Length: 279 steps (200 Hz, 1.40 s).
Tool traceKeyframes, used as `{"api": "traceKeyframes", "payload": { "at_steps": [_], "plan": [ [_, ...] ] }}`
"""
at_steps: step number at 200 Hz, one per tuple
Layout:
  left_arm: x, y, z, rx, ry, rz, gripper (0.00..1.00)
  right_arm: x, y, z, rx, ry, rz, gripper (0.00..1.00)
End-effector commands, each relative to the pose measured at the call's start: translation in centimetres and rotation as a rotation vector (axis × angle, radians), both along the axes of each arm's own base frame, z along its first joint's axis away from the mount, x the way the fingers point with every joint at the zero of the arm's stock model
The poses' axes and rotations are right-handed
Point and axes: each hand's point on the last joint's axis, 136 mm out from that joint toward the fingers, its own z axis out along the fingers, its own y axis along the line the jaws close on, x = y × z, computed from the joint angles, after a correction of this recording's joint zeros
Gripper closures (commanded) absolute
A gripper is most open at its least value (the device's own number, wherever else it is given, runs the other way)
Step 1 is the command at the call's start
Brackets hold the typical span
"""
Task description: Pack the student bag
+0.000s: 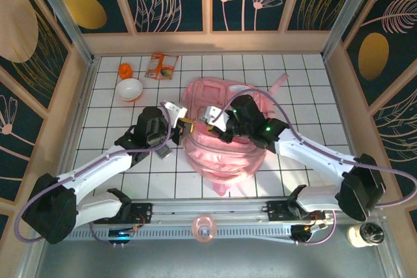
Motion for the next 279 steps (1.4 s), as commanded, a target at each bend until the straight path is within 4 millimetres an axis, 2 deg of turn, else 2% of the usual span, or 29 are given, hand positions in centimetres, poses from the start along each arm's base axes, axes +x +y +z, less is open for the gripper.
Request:
{"api": "traceKeyframes", "payload": {
  "at_steps": [1, 24, 60, 82, 100, 115, 134, 153, 179, 221, 247, 263, 279],
  "plan": [
    [3.1, 2.5, 0.0, 0.026, -0.017, 0.160, 1.00, -2.1, -1.2, 2.9, 0.075, -0.014, 0.117, 1.00],
    [4.3, 2.9, 0.0, 0.033, -0.027, 0.185, 1.00, -2.5, -2.1, 3.2, 0.088, -0.011, 0.182, 1.00],
    [5.9, 3.2, -0.3, 0.056, -0.035, 0.223, 0.92, -2.3, -2.5, 3.1, 0.064, 0.016, 0.228, 1.00],
    [6.1, 2.9, -0.1, 0.037, -0.027, 0.215, 0.80, -1.6, -2.4, 3.4, 0.074, 0.009, 0.209, 1.00],
    [4.9, 1.6, 1.3, -0.029, -0.029, 0.129, 0.66, -0.6, -2.3, 3.5, 0.090, -0.013, 0.160, 1.00],
    [3.0, 0.5, 3.2, -0.082, -0.059, 0.020, 0.49, 0.0, -2.3, 3.4, 0.103, -0.023, 0.131, 1.00],
    [0.7, 0.1, 4.8, -0.090, -0.154, -0.103, 0.29, 0.1, -2.0, 3.5, 0.124, -0.017, 0.131, 1.00],
    [-0.9, -0.2, 5.4, -0.011, -0.319, -0.228, 0.21, 0.3, -1.6, 3.7, 0.142, 0.008, 0.130, 1.00],
    [-0.8, -0.8, 4.8, 0.079, -0.392, -0.324, 0.17, 0.6, -1.2, 4.0, 0.155, 0.038, 0.129, 1.00],
    [0.4, -3.1, 4.3, 0.036, -0.329, -0.344, 0.16, 0.5, -0.9, 4.1, 0.167, 0.047, 0.142, 1.00],
    [-0.4, -5.3, 4.2, -0.002, -0.315, -0.395, 0.15, 0.7, -0.8, 4.4, 0.176, 0.048, 0.138, 1.00],
    [0.3, -5.6, 3.3, 0.025, -0.302, -0.355, 0.18, 0.8, -0.8, 4.6, 0.178, 0.045, 0.133, 0.99],
    [1.8, -5.3, 2.9, 0.031, -0.275, -0.267, 0.27, 1.2, -1.1, 4.7, 0.175, 0.040, 0.106, 0.98]
  ]
}}
